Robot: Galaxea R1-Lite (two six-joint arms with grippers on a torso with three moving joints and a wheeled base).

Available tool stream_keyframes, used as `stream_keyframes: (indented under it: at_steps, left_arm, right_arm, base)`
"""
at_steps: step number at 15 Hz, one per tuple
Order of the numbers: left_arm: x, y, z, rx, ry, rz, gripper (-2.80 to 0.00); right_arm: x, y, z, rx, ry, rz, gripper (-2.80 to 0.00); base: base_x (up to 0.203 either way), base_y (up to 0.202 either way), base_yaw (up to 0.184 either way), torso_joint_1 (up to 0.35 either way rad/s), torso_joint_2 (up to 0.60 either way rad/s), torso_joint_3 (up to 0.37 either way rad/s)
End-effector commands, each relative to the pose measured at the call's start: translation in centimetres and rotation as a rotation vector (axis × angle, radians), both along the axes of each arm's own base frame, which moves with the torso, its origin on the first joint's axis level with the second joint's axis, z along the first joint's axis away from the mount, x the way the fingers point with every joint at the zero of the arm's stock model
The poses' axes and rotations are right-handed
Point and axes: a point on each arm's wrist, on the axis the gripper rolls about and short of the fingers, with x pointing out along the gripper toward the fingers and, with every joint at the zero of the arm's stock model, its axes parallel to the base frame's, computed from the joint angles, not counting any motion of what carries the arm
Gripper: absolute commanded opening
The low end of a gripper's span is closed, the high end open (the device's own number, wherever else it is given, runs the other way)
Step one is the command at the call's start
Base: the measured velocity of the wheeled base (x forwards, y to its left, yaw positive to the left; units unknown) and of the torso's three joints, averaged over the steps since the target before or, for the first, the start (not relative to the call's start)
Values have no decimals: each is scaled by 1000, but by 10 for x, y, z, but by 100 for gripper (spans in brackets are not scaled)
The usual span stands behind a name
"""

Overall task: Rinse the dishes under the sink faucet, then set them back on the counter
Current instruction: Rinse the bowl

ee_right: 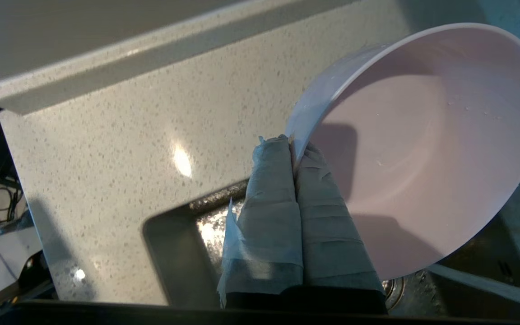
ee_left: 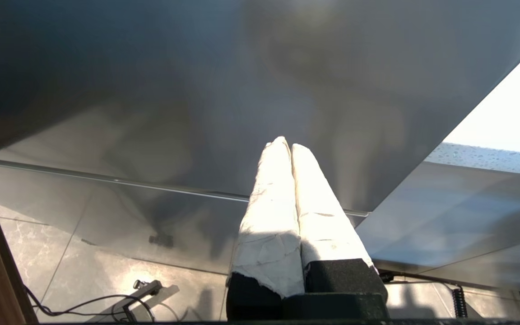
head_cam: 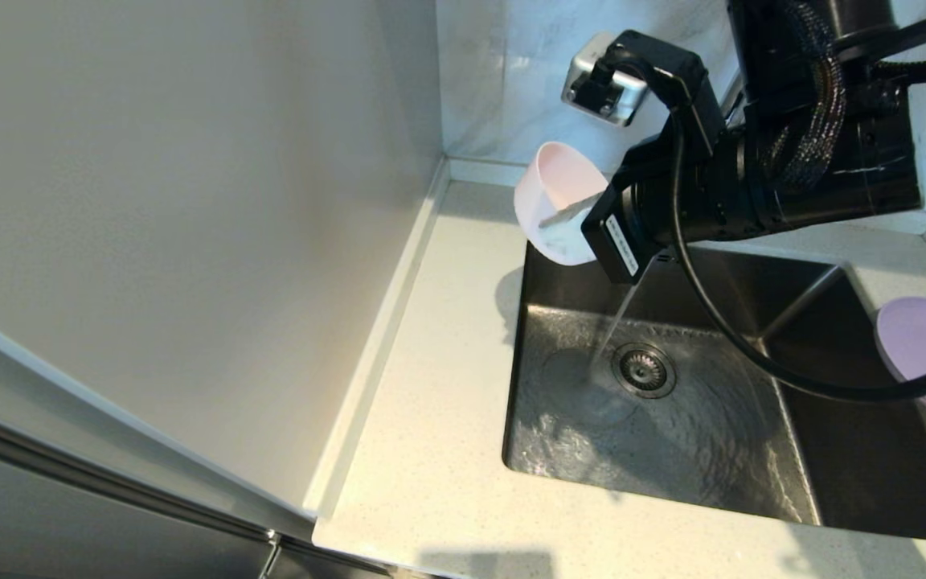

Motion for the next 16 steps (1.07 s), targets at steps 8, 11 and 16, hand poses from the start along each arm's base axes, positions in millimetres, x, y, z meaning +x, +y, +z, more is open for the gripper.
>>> stream_keyframes:
  at_steps: [8, 11, 16]
  left_arm:
    - [0, 0, 0, 0, 0, 1, -280]
    - [0, 0, 0, 0, 0, 1, -280]
    - [0, 0, 0, 0, 0, 1, -280]
  right_arm:
    - [9, -34, -21, 31, 37, -144, -280]
    - [20, -27, -25, 14, 7, -130, -280]
    - [33, -27, -32, -25, -17, -179, -280]
  base:
    - [0, 0, 0, 0, 0, 0]
    - [0, 0, 0, 0, 0, 0]
    - [0, 0, 0, 0, 0, 0]
